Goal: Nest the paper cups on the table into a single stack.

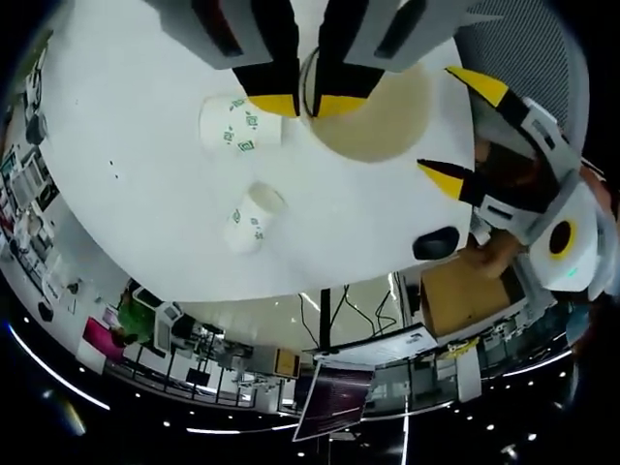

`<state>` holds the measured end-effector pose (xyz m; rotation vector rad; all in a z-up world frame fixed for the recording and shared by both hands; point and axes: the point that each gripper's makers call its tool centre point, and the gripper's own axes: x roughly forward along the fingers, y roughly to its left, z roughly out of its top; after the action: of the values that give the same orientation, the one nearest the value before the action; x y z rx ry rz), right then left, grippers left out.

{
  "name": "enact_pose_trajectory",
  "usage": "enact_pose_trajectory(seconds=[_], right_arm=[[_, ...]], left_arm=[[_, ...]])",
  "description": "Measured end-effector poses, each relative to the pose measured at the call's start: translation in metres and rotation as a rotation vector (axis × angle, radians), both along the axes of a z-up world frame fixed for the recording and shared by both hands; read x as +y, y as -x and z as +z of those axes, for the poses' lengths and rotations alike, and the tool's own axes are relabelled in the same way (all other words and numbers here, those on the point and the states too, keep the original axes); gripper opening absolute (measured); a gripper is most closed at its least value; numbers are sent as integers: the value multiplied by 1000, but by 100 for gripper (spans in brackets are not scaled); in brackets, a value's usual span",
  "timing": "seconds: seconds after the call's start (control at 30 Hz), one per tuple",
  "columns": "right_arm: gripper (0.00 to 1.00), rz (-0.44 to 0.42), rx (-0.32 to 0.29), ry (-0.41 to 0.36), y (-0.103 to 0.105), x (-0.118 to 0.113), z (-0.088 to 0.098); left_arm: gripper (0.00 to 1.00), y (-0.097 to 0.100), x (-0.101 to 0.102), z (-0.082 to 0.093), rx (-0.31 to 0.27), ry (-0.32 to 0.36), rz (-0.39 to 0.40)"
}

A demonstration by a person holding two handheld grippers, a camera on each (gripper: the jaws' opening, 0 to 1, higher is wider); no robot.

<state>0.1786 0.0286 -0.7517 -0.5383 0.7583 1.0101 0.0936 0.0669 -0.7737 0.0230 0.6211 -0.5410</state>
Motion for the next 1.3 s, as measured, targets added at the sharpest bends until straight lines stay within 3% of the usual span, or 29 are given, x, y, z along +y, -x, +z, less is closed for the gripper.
enact_pose_trajectory(seconds=[0.67, 1.1, 1.3], right_arm=[[14, -41, 8, -11, -6, -5, 4], [40, -54, 32, -54, -3, -19, 9], [46, -73, 1, -62, -3, -38, 14]], left_arm=[[53, -2, 1, 2, -4, 19, 6], [53, 1, -5, 1, 0, 12, -28], [53, 3, -5, 4, 7, 24, -23]])
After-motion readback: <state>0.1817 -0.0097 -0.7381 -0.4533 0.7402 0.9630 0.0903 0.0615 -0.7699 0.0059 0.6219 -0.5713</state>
